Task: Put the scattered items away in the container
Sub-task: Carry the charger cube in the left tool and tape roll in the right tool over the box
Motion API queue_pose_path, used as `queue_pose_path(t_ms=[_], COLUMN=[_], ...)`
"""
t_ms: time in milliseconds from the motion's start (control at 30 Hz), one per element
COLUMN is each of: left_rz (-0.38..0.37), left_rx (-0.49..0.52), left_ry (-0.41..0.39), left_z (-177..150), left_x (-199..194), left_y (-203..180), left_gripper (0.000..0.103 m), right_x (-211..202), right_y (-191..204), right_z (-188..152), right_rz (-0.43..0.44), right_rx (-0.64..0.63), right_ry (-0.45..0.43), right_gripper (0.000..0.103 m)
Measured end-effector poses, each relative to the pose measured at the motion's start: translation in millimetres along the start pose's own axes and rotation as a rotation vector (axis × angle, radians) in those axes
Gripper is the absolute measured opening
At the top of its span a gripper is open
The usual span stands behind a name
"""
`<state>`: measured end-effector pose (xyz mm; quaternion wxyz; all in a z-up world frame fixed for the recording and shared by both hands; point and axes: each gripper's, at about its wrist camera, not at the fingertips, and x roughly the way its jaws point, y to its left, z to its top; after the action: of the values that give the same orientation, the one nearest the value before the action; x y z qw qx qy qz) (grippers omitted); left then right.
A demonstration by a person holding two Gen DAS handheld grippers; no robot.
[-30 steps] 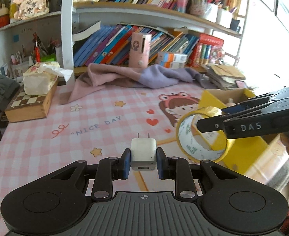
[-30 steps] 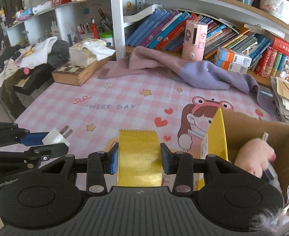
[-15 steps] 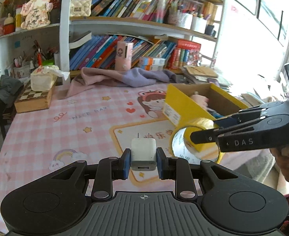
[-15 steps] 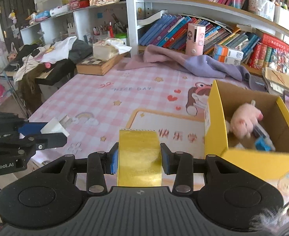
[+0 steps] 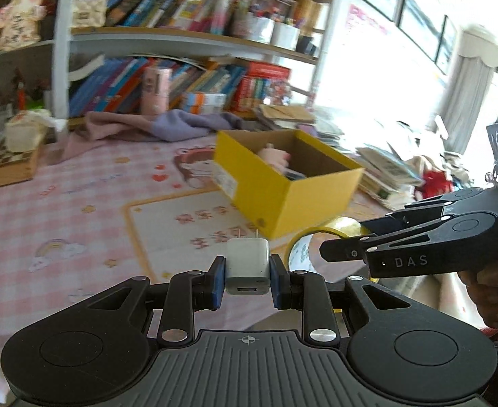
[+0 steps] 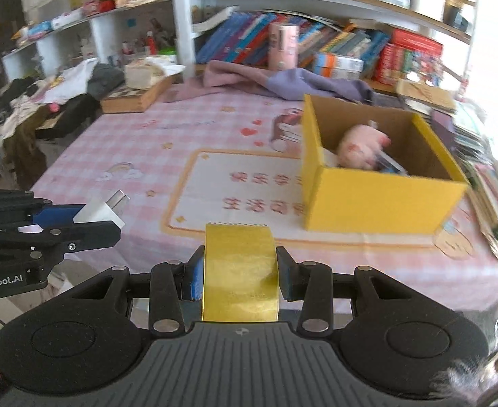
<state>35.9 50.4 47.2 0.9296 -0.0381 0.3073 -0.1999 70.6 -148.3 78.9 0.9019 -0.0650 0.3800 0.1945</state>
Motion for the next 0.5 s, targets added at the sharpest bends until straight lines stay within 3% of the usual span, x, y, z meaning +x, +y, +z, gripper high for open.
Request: queue_pose_path(t_ms=[500], left_rz=[-0.185], left_rx=[0.125], left_ry=[0.051], left_z=[4], left_x=[30], left_y=[-55], left_gripper=[0.025], right_x=[-43], right_y=[-47], right_z=[-44], right_rz=[-0.158], right_rx=[0.158], right_ry=[0.005], right_gripper=[0.038])
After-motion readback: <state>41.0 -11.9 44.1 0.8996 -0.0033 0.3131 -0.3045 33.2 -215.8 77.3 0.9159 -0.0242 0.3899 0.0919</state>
